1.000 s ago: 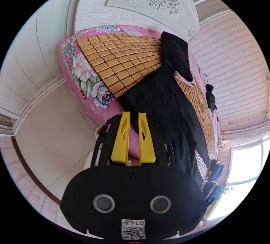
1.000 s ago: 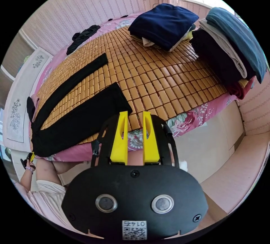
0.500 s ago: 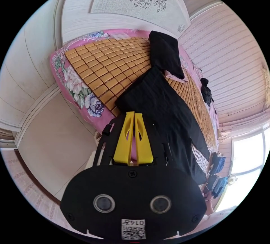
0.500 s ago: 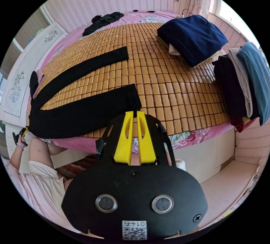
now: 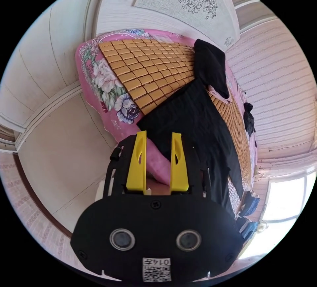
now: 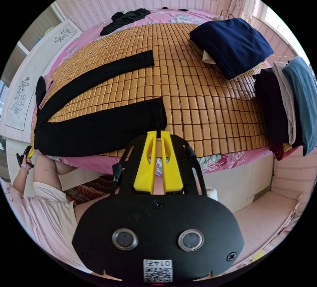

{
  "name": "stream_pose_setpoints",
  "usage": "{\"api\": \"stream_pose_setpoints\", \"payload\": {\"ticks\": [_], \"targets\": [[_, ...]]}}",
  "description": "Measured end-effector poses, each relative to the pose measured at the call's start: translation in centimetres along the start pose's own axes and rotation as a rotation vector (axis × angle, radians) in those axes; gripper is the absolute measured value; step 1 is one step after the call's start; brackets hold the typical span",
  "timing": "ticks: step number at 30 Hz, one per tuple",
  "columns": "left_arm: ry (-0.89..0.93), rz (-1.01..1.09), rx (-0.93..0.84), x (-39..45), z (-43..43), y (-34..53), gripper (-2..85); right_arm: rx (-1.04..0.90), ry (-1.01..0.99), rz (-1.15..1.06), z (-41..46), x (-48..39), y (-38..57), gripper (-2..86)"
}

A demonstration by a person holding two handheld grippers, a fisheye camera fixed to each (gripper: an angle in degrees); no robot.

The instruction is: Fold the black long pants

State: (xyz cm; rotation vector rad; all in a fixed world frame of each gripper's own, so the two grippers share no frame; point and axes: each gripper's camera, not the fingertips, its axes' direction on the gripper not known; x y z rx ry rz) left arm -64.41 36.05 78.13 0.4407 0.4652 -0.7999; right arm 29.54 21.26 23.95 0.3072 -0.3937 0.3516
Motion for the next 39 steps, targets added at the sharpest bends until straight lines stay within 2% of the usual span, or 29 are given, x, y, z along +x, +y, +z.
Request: {"api": "stream_pose_setpoints", "payload": {"ticks": [6, 9, 13, 17, 23, 25, 28, 32, 36, 39], "targets": [[0.02, -0.09, -0.001, -0.6, 0.4, 1.6, 11.6, -0.009, -0.007, 0.016, 0.6, -0.8, 0.3, 0.4], [0.068, -0.108, -0.021, -0.1, 1.0, 1.7, 8.5, -0.01, -0.002, 0.01, 0.7, -1.4, 0.2, 0.4], [0.01, 0.024, -0.043, 1.9, -0.4, 1.5, 0.0, 0.032, 0.02, -0.03, -0.6, -2.5, -0.9, 0.4], [0.085, 0.145, 0.037, 4.5, -3.8, 0.9, -0.9, 0.085, 0.04, -0.087, -2.2, -3.6, -3.4, 0.3], [0.142, 0.319, 0.168, 12.4, -6.5, -2.9, -0.8, 0.063, 0.08, -0.18, -2.9, -6.3, -13.5, 0.6], [0.135, 0.321, 0.186, 14.8, -5.8, -4.8, -0.7, 0.036, 0.037, -0.113, -1.9, -6.8, -19.1, 1.7], [0.147, 0.246, 0.236, 17.1, -3.5, -6.2, 0.5, 0.093, -0.097, 0.021, -0.3, -6.7, -23.3, 5.3], [0.145, 0.18, 0.242, 18.8, -1.3, -4.5, 4.6, 0.04, -0.057, 0.061, 3.3, -7.4, -24.5, 10.1], [0.087, 0.339, 0.105, 22.1, 1.7, -2.4, 4.3, -0.115, -0.004, 0.028, 9.3, -8.9, -23.8, 9.0], [-0.091, 0.453, -0.102, 25.4, 6.3, -0.8, 3.2, -0.054, 0.158, 0.015, 10.3, -10.2, -22.7, 1.4]]}}
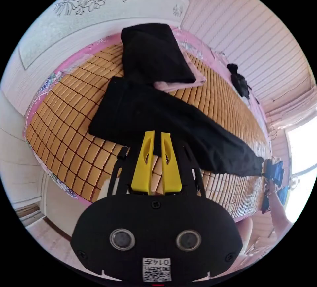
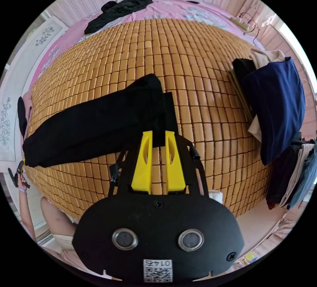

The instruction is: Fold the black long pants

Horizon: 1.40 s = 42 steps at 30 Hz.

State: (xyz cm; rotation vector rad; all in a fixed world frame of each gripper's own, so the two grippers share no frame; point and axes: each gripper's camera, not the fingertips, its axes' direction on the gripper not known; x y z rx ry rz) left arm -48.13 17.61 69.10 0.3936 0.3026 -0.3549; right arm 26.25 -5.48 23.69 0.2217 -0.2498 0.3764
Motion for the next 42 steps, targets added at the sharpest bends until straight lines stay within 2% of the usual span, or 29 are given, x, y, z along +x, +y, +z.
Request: {"api": "stream_pose_setpoints", "payload": {"ticks": [1, 2, 4, 7, 12, 16, 21, 23, 26, 32, 35, 42], "targets": [[-0.08, 0.048, -0.096, 1.4, 1.7, -0.1, 1.9, 0.015, 0.045, -0.052, 0.0, -0.6, 0.4, 0.3], [-0.145, 0.136, -0.048, 2.9, 1.5, 0.1, 0.8, 0.004, 0.07, -0.082, 0.0, -0.8, 0.6, 0.1], [-0.244, 0.245, -0.102, 4.6, 1.8, 0.1, -0.4, -0.012, 0.118, -0.166, -0.2, -0.9, 2.1, -0.6], [-0.276, 0.307, -0.191, 5.5, 1.7, 0.5, -0.9, -0.068, 0.058, -0.179, -0.8, 1.2, 5.4, -0.9], [-0.217, 0.31, -0.24, 4.9, 0.4, 3.5, -0.8, -0.066, -0.063, -0.089, -2.4, 5.7, 14.0, -0.8], [-0.115, 0.278, -0.148, 5.7, -2.6, 6.0, 0.1, -0.003, -0.064, 0.04, -4.8, 9.0, 18.4, 0.6], [-0.174, 0.699, -0.097, 16.4, -4.2, 10.7, 3.8, 0.119, -0.194, 0.09, -6.3, 10.5, 18.0, 7.2], [-0.073, 0.834, -0.113, 21.9, -3.0, 13.2, 5.3, 0.105, -0.236, 0.095, -5.4, 10.7, 16.6, 8.0], [0.094, 0.945, -0.151, 27.5, -0.8, 15.3, 6.3, 0.038, -0.25, 0.122, -4.4, 11.5, 14.9, 3.0], [0.215, 1.199, -0.166, 35.6, 0.6, 18.7, 7.3, 0.173, -0.414, 0.101, -14.9, 14.7, 17.5, 0.6], [0.244, 1.254, -0.131, 38.0, 0.7, 19.6, 7.5, 0.184, -0.436, 0.138, -15.8, 17.2, 19.5, 3.4], [0.225, 1.308, -0.186, 41.0, 3.3, 20.8, 7.8, 0.094, -0.429, 0.228, -8.4, 19.6, 20.1, 6.4]]}}
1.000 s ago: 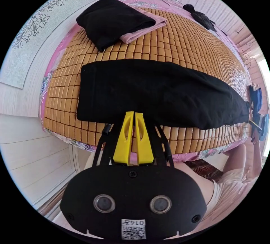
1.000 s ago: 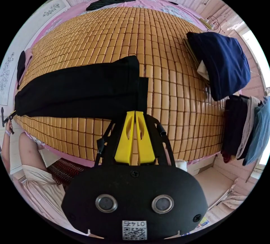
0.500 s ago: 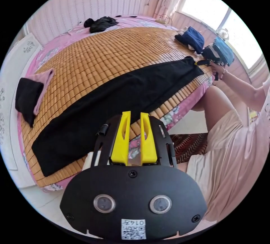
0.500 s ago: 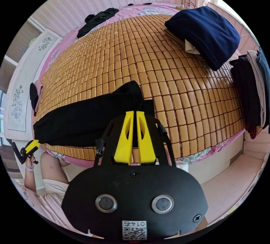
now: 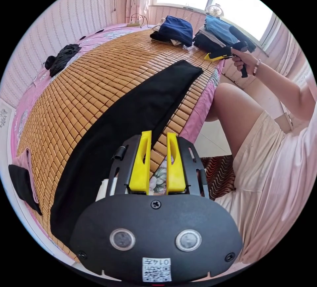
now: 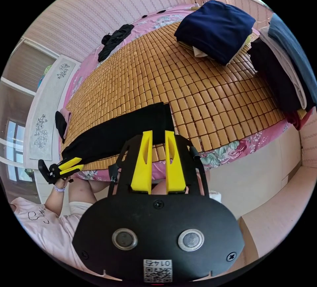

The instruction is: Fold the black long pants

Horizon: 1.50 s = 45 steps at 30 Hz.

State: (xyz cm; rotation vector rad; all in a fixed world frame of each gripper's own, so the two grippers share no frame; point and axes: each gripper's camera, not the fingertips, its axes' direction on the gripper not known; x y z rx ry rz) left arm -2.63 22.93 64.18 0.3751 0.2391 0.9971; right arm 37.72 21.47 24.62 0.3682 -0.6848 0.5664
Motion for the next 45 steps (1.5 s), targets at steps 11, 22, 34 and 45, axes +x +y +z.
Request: {"api": "stream_pose_setpoints", "payload": {"ticks": [11, 22, 34, 45], "targets": [[-0.07, 0.015, -0.125, 0.8, 5.1, -3.3, 1.7, -0.088, 0.248, -0.128, 6.7, -0.9, -3.4, 3.6], [-0.133, 0.058, -0.024, 1.6, 2.6, -3.6, -1.0, 0.008, 0.037, -0.19, 2.0, -0.5, -5.3, -0.1], [-0.009, 0.035, -0.063, 0.5, 5.0, -2.3, 0.6, -0.129, 0.198, -0.011, 12.5, 5.4, -5.0, 5.0], [-0.01, -0.092, -0.06, -2.0, 4.9, 0.1, 3.3, -0.078, 0.264, -0.195, 17.1, 4.3, -5.5, 2.5]]}}
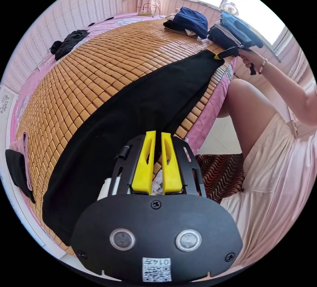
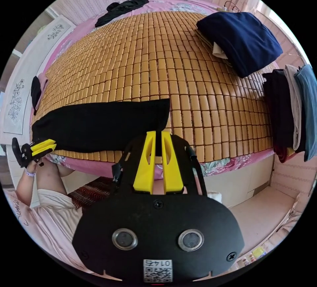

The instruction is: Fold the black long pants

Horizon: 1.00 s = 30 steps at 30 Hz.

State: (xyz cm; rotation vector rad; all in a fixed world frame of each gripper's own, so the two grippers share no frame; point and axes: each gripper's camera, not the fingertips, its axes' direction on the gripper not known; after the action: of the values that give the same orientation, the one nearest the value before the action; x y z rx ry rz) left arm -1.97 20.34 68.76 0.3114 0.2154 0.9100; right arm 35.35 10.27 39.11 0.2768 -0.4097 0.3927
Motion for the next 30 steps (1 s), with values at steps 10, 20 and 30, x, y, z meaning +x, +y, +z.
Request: {"api": "stream_pose_setpoints", "payload": {"ticks": [10, 20, 30], "targets": [[0.108, -0.127, 0.045, -0.7, 0.4, 2.3, 3.8, 0.017, 0.225, 0.063, 4.5, -1.0, 1.0, 0.5], [0.071, -0.272, 0.17, -3.2, -1.9, 6.3, 4.8, 0.018, -0.232, -0.557, 11.0, -22.3, -1.5, -0.3], [0.025, -0.292, 0.143, -2.9, 0.3, 6.8, 2.3, -0.179, -0.051, -0.92, 22.4, -38.9, -3.9, -0.7]]}}
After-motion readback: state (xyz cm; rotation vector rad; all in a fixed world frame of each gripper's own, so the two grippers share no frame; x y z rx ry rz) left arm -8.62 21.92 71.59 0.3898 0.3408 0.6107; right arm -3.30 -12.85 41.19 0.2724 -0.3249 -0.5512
